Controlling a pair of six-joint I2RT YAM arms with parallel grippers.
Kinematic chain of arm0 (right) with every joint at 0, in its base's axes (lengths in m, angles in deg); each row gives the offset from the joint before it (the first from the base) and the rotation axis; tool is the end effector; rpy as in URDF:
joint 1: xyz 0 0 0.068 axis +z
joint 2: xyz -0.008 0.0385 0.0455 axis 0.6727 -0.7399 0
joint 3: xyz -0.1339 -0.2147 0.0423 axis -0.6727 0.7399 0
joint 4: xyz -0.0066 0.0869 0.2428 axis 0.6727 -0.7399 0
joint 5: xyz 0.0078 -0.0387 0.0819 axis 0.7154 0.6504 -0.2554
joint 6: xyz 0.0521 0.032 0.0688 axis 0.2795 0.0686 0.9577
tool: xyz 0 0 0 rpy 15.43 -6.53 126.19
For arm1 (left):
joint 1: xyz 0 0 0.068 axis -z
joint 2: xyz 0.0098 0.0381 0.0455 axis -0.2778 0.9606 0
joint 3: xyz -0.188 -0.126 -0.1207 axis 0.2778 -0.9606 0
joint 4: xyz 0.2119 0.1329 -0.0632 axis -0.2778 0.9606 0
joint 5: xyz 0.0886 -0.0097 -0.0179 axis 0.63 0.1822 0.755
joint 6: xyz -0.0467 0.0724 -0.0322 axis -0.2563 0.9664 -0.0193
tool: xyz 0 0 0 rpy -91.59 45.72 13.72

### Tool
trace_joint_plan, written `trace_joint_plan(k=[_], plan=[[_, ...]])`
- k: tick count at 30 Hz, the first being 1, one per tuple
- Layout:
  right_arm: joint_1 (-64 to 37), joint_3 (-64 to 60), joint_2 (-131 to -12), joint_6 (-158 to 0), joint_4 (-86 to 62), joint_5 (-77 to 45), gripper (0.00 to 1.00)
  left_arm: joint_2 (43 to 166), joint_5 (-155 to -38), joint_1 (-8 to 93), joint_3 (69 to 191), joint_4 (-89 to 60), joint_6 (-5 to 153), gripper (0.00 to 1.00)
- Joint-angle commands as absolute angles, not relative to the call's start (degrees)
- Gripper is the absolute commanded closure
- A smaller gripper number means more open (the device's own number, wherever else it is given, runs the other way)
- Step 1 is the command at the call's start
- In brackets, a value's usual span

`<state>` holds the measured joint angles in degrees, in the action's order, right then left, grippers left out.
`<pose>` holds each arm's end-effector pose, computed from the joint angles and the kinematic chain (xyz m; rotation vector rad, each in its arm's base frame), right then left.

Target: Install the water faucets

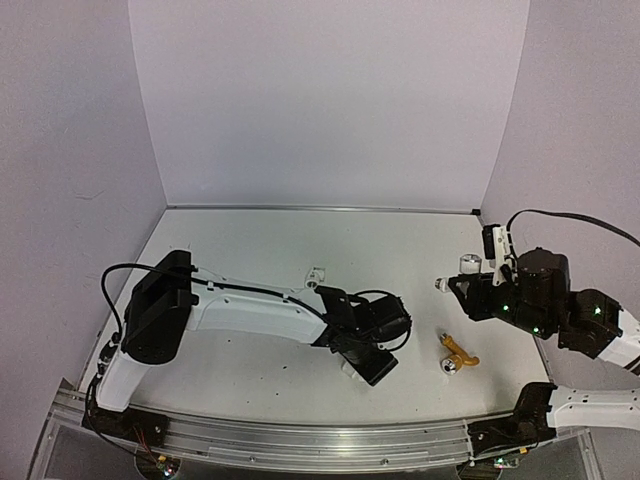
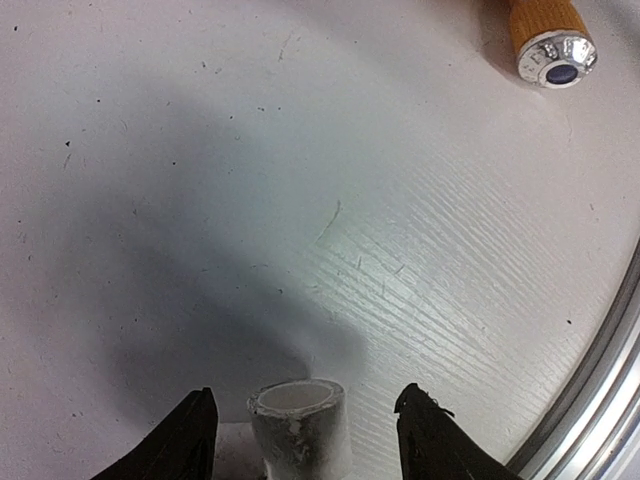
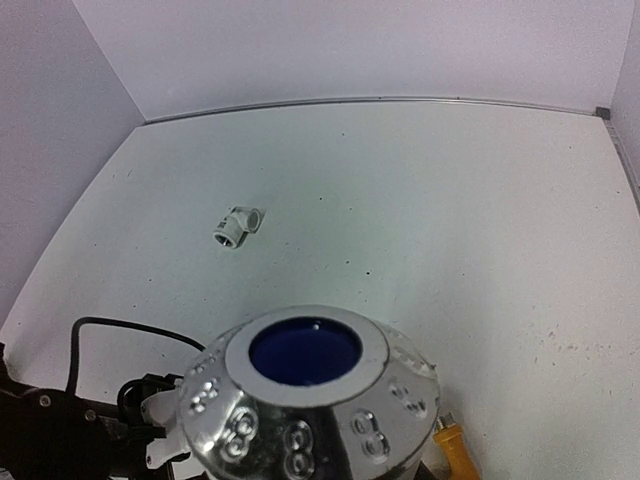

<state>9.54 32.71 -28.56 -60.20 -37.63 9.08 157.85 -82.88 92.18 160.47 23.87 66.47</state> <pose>0.1458 0.1463 0.2753 -0.2638 1.9954 0.5853 0.1257 -0.4737 0.1163 1.2740 2.3991 -0.4071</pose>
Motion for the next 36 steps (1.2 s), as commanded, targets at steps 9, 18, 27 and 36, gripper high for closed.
trace_joint_plan(k=[9, 18, 27, 36], plan=[[9.9, 31.5, -27.8, -59.1, -34.2, 8.9, 1.0, 162.9, -74.4, 94.1, 165.0, 30.4, 67.0, 0.43], [9.8, 31.3, -29.1, -59.0, -33.6, 8.6, 1.0, 162.0, -71.4, 94.5, 163.9, 32.3, 69.1, 0.48], [9.9, 30.6, -30.8, -59.2, -33.0, 8.4, 1.0, 159.3, -67.3, 94.4, 162.9, 32.4, 70.1, 0.76], [9.9, 29.6, -32.8, -59.5, -32.3, 7.9, 1.0, 155.8, -66.2, 93.2, 161.3, 31.2, 71.4, 0.89]])
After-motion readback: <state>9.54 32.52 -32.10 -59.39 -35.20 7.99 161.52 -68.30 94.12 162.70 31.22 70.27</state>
